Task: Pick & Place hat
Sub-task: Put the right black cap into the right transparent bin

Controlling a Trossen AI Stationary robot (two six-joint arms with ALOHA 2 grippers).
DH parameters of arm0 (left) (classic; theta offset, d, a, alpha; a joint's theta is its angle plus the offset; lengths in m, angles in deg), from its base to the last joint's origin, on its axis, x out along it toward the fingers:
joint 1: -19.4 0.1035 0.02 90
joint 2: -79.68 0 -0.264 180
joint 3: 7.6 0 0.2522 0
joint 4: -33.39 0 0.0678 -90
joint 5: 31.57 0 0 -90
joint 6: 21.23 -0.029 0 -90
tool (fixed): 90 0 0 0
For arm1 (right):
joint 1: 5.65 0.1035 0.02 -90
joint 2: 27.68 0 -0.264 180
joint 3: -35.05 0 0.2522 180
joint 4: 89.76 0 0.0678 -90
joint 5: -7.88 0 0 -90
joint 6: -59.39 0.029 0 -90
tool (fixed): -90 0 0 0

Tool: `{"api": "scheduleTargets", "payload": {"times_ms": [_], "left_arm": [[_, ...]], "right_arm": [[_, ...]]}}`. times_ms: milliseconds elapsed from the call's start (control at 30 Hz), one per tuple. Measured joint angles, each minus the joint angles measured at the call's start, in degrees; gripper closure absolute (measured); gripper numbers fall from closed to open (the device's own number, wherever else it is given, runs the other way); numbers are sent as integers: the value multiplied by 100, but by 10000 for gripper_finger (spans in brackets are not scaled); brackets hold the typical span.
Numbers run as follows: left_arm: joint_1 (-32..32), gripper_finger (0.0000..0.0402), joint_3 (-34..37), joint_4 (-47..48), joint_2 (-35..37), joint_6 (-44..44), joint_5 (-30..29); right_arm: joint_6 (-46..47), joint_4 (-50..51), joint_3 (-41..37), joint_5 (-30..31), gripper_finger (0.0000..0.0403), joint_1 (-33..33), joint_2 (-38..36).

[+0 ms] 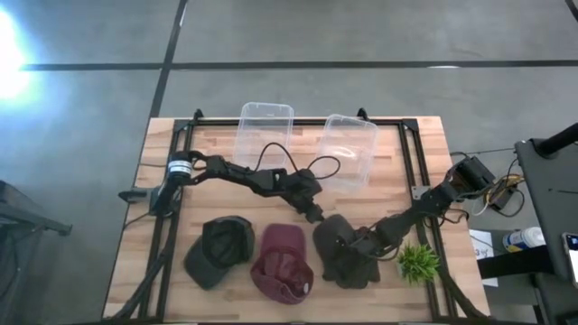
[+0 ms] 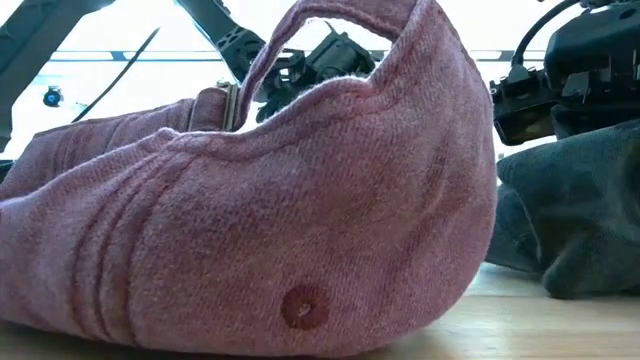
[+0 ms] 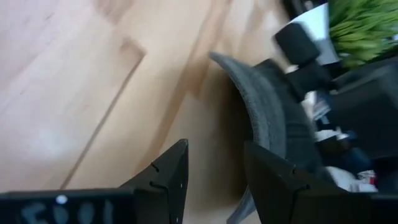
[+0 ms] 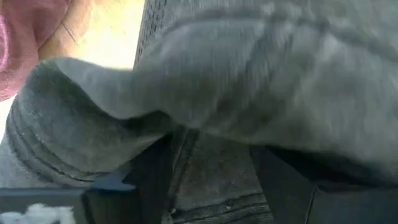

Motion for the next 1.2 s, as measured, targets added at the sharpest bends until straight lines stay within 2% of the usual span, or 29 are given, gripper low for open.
{"api": "scheduleTargets", "payload": {"times_ms": [200,433,567,833,1000,1200], "left_arm": [[74,240,10,718,3,-216,-2],[79,200,-20,393,95,-196,57],[124,198,-19,72,153,-241,62],[272,198,14,153,164,-319,17],[228,198,14,128,110,-200,400],[118,198,27,-140,-31,-59,533]], "right_arm": [[-40,5,-4,2,188,9,2],[-75,10,-7,0,188,9,4],[-79,17,-9,-1,188,9,4],[-25,22,-11,-15,188,9,7],[-20,26,-11,-28,188,7,9],[-22,34,-11,-31,188,5,11]]}}
